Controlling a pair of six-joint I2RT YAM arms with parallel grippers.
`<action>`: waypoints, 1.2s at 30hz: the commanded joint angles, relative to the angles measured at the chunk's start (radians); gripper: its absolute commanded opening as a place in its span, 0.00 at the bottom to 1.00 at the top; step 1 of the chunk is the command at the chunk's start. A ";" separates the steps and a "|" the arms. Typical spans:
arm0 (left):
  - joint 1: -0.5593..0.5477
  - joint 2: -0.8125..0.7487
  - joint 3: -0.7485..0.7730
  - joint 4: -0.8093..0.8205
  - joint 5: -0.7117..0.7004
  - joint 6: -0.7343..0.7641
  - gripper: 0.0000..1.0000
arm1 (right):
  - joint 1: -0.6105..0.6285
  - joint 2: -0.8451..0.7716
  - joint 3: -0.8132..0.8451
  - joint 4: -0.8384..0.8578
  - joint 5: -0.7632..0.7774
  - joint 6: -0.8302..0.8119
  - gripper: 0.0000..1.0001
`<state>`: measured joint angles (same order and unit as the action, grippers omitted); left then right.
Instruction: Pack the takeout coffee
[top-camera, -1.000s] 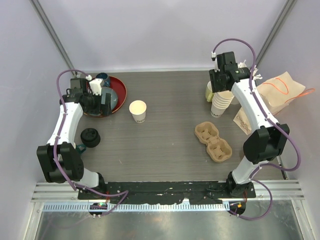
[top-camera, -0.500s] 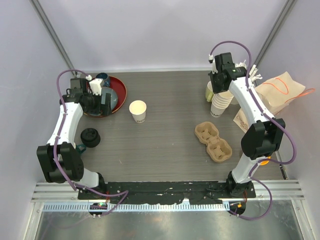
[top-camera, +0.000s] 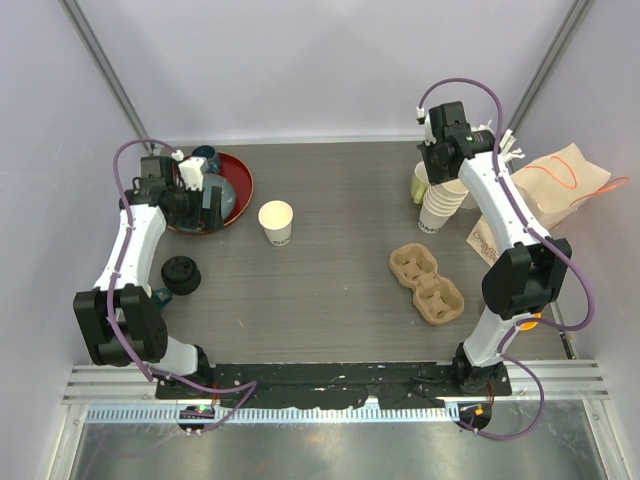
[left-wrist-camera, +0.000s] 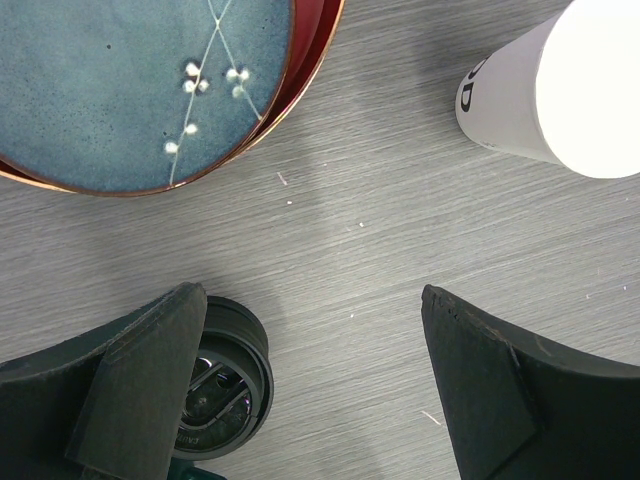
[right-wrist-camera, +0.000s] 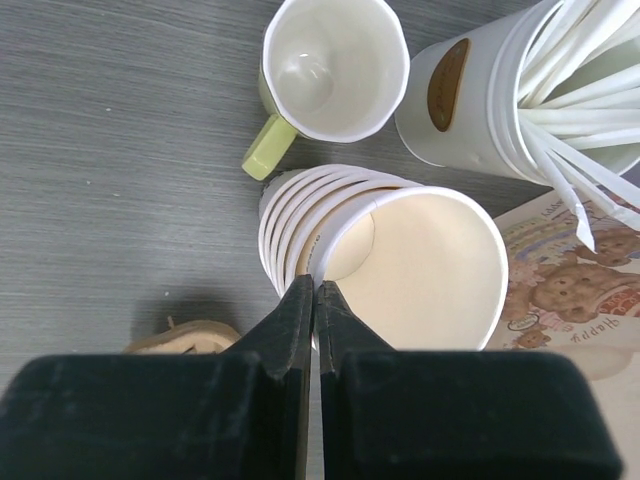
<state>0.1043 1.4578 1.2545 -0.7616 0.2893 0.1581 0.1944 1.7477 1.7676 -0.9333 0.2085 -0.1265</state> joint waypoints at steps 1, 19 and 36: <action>0.002 -0.019 0.006 -0.004 0.022 0.004 0.93 | 0.026 -0.051 0.020 -0.001 0.083 -0.065 0.01; 0.000 -0.017 0.037 -0.036 0.034 0.017 0.94 | 0.259 -0.151 0.231 0.017 0.132 -0.341 0.01; 0.003 0.029 0.103 -0.081 -0.061 0.024 0.95 | 0.491 0.045 -0.120 0.458 -0.310 -0.525 0.01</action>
<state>0.1043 1.4651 1.3216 -0.8295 0.2596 0.1699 0.6773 1.7359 1.6440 -0.5747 -0.0570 -0.5987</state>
